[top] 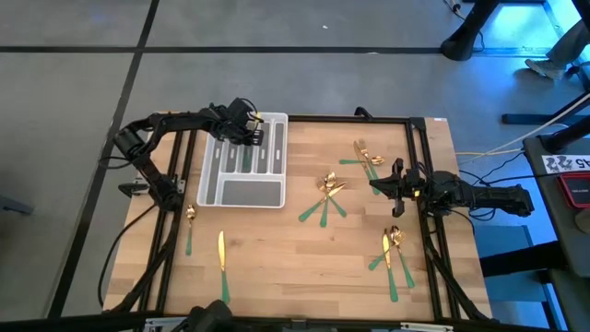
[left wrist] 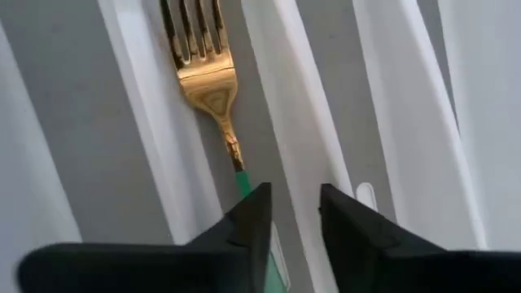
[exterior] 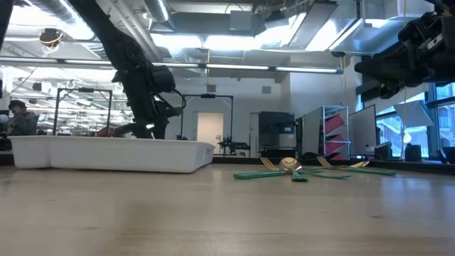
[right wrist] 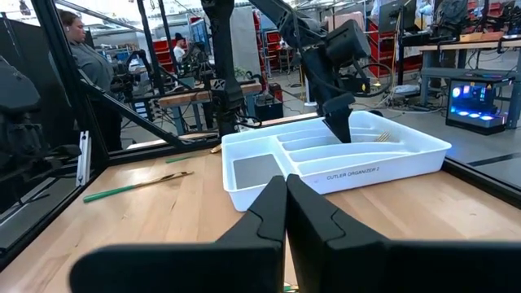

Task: Sort silverware
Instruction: Put the green fork into the white cutlery tray, then put the green spoon into the white cutlery tray

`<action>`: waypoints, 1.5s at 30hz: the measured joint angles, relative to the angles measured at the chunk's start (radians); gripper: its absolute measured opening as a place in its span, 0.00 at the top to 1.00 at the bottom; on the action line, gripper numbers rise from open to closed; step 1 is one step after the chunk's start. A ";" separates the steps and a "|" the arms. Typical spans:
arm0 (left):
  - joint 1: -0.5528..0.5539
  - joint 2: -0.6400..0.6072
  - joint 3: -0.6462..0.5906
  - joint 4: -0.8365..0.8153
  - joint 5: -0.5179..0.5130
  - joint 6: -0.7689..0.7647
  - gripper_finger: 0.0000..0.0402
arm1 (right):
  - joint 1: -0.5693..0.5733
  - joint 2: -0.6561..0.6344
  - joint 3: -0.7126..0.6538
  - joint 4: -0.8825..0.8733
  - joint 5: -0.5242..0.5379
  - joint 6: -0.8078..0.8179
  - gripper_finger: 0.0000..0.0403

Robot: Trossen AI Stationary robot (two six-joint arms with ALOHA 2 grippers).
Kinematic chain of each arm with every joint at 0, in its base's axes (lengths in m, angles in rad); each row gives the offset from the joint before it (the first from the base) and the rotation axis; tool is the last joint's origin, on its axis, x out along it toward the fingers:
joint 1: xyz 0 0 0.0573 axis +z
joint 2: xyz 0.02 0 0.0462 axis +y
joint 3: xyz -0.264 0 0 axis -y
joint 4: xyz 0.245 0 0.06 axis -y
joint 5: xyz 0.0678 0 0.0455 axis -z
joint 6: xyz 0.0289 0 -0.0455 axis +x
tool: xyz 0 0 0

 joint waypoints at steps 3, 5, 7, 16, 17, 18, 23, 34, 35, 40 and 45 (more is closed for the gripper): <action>0.012 -0.036 0.000 0.001 0.037 0.003 0.67 | 0.000 0.000 0.000 0.000 0.000 0.001 0.98; 0.019 -0.080 0.000 -0.008 0.066 0.002 0.63 | 0.000 0.000 0.000 0.000 0.000 0.002 0.98; 0.005 -0.135 0.000 -0.030 0.074 -0.009 0.62 | 0.000 0.000 0.000 0.000 0.000 0.003 0.98; -0.481 -0.385 0.000 -0.250 -0.167 -0.114 0.70 | 0.000 0.000 0.000 0.000 0.000 0.004 0.98; -0.575 -0.393 0.001 -0.262 -0.214 -0.159 0.71 | 0.000 0.000 0.000 0.000 0.000 0.004 0.98; -0.667 -0.397 0.000 -0.268 -0.264 -0.204 0.73 | 0.000 0.000 0.000 0.000 0.000 0.004 0.98; -1.083 -0.370 0.000 -0.274 -0.484 -0.478 0.80 | 0.000 0.000 0.000 0.000 -0.001 0.027 0.98; -1.527 -0.256 0.000 -0.661 -0.498 -1.256 0.94 | 0.000 0.000 0.000 0.000 -0.001 0.048 0.98; -1.542 -0.250 0.000 -0.683 -0.497 -1.295 0.94 | 0.000 0.000 0.000 0.000 -0.001 0.046 0.98; -1.557 -0.229 0.000 -0.791 -0.373 -1.408 0.83 | 0.000 0.000 0.000 0.000 -0.001 0.045 0.98; -1.548 -0.226 -0.051 -0.779 -0.204 -1.412 0.63 | 0.000 0.000 0.000 0.000 -0.001 0.037 0.98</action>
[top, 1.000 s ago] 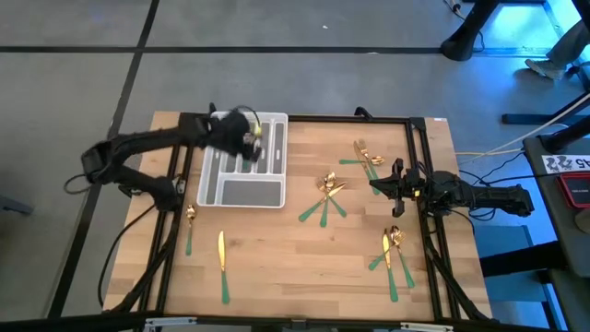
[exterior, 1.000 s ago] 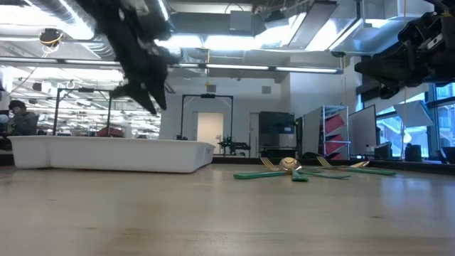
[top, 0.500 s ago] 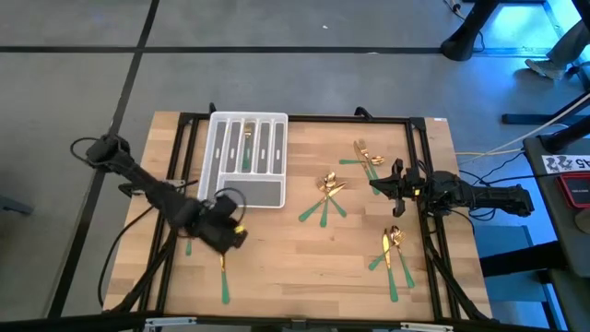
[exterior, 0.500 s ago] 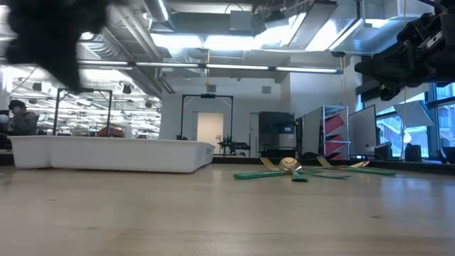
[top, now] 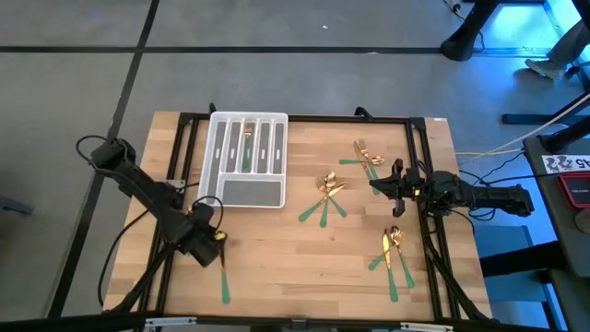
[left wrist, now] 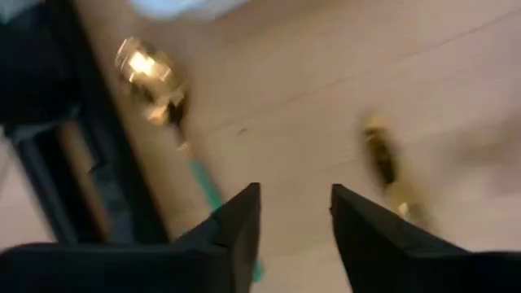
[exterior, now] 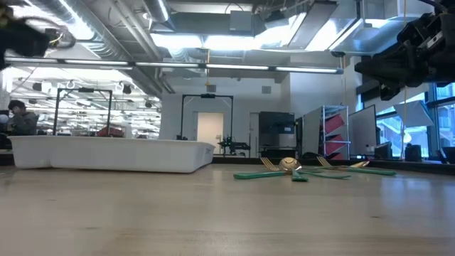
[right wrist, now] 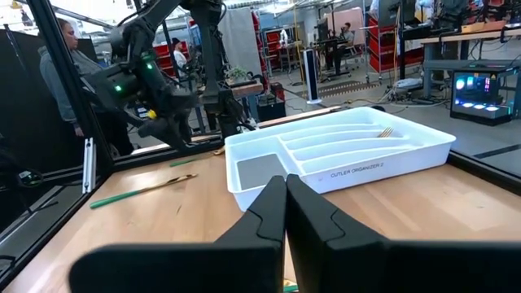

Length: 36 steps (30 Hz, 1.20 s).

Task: Sort silverware
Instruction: Put the green spoon into the white cutlery tray

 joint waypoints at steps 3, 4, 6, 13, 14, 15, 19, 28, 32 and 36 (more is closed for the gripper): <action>0.000 -0.002 -0.063 0.030 0.092 -0.032 0.56 | 0.000 0.000 0.000 0.000 0.000 -0.020 0.98; 0.000 -0.007 -0.089 0.046 0.115 -0.046 0.54 | 0.000 0.000 0.000 0.000 0.000 -0.022 0.98; 0.001 -0.023 -0.138 0.085 0.137 -0.066 0.53 | 0.000 0.000 0.000 0.000 0.000 -0.022 0.98; 0.034 -0.121 -0.309 0.241 0.154 -0.122 0.59 | 0.000 0.000 0.000 0.000 0.000 -0.043 0.98; 0.040 -0.138 -0.327 0.245 0.160 -0.128 0.60 | 0.000 0.000 0.000 0.000 0.000 -0.044 0.98; 0.045 -0.155 -0.342 0.250 0.162 -0.129 0.62 | 0.000 0.000 0.000 0.000 0.000 -0.044 0.98; 0.060 -0.207 -0.399 0.269 0.164 -0.124 0.67 | 0.000 0.000 0.000 0.000 0.000 -0.044 0.98; 0.064 -0.269 -0.454 0.343 0.156 -0.070 0.79 | 0.000 0.000 0.000 -0.001 -0.010 -0.043 0.98; 0.064 -0.269 -0.454 0.372 0.153 -0.068 0.92 | 0.000 0.000 0.000 -0.003 -0.026 -0.041 0.98; 0.062 -0.265 -0.438 0.382 0.150 -0.064 0.98 | 0.000 0.000 0.000 -0.004 -0.026 -0.035 0.98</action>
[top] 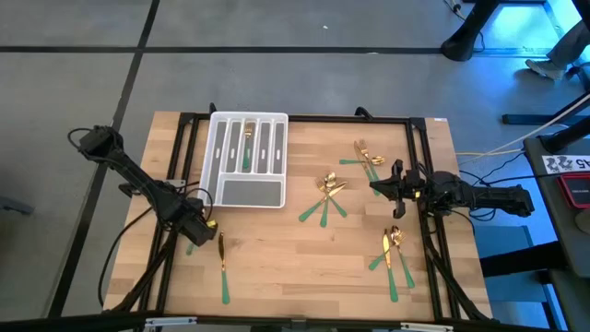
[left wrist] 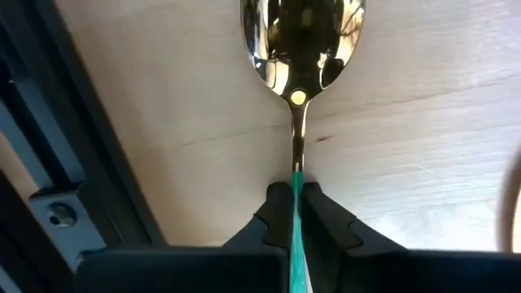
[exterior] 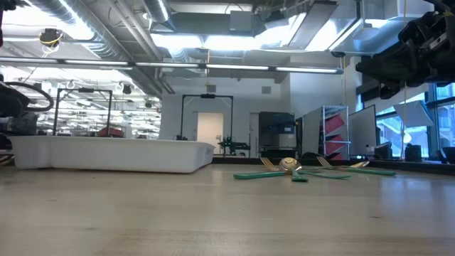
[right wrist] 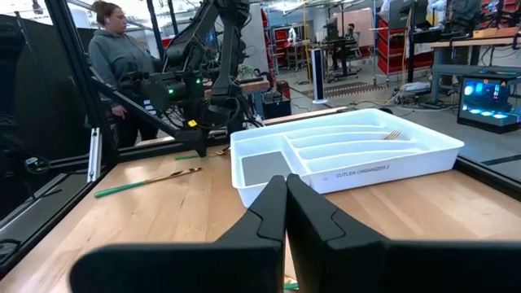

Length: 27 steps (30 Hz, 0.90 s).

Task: Sort silverware
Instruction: Put the green spoon into the white cutlery tray

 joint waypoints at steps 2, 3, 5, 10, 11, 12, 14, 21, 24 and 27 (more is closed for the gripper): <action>0.000 0.006 0.014 0.001 -0.002 0.004 0.98 | 0.000 0.000 0.000 0.000 0.000 0.001 0.98; -0.002 0.010 0.021 0.001 -0.003 0.013 0.98 | 0.000 0.000 0.000 0.000 0.000 0.001 0.98; -0.004 0.023 0.043 0.011 -0.004 0.027 0.99 | 0.000 0.000 0.000 0.000 0.000 0.002 0.98; -0.009 0.064 0.138 0.044 -0.020 0.094 0.99 | 0.000 0.000 0.000 0.000 0.000 0.002 0.98; -0.009 0.077 0.160 0.031 -0.034 0.099 0.99 | 0.000 0.000 0.000 0.000 0.000 0.002 0.98; -0.012 0.086 0.193 0.035 -0.057 0.110 0.99 | 0.000 0.000 0.000 0.000 0.000 0.002 0.98; -0.012 0.101 0.256 0.044 -0.107 0.146 0.99 | 0.000 0.000 0.000 0.000 0.000 0.002 0.98; 0.118 0.180 0.507 -0.036 -0.310 0.463 1.00 | 0.000 0.000 0.000 0.001 0.011 0.014 0.98; 0.313 0.190 0.591 -0.148 -0.406 0.708 1.00 | 0.000 0.000 0.000 0.012 0.068 0.014 0.98; 0.589 0.191 0.620 -0.126 -0.420 1.001 1.00 | 0.000 0.000 0.000 0.019 0.098 0.017 0.98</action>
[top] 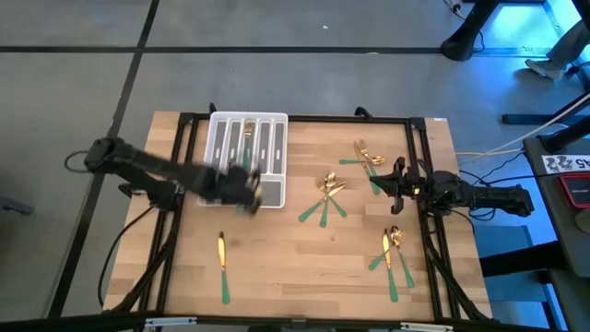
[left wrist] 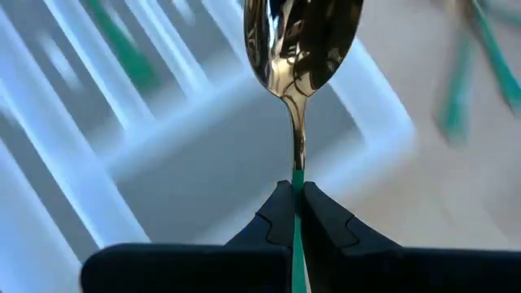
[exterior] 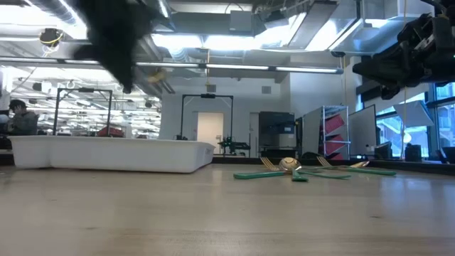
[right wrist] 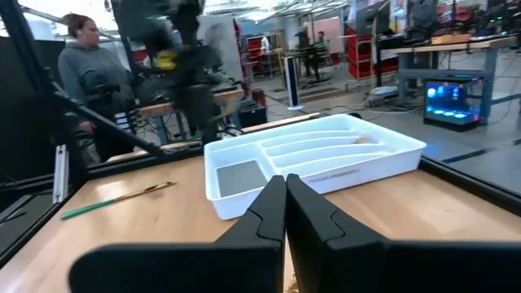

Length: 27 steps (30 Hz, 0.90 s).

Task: Sort silverware
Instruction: Put the green spoon into the white cutlery tray

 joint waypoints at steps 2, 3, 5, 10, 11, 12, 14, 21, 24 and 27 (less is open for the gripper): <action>0.186 0.002 -0.001 0.123 0.002 0.186 1.00 | 0.000 0.000 0.000 0.000 -0.001 0.001 0.98; 0.269 0.002 -0.007 0.206 0.001 0.261 1.00 | 0.000 0.000 0.000 0.000 -0.002 0.001 0.98; 0.412 0.006 -0.022 0.355 0.003 0.364 1.00 | 0.000 0.000 0.000 0.000 -0.013 0.005 0.98; 0.625 0.075 -0.028 0.505 0.141 0.455 1.00 | 0.000 0.000 0.000 0.000 -0.019 0.027 0.98; 0.636 0.099 -0.028 0.504 0.158 0.455 1.00 | 0.000 0.000 0.000 0.000 -0.019 0.028 0.98; 0.638 0.125 -0.028 0.500 0.160 0.457 1.00 | 0.000 0.000 0.000 0.000 -0.020 0.029 0.98; 0.624 0.177 -0.029 0.495 0.166 0.460 1.00 | 0.000 0.000 0.000 0.000 -0.024 0.030 0.98; 0.617 0.314 -0.029 0.507 0.167 0.406 1.00 | 0.000 0.000 0.000 -0.004 -0.044 0.083 0.98; 0.626 0.346 -0.029 0.504 0.178 0.394 1.00 | 0.000 0.000 0.000 -0.010 -0.069 0.086 0.98; 0.630 0.358 -0.029 0.502 0.201 0.371 0.96 | 0.000 0.000 0.000 -0.011 -0.071 0.086 0.98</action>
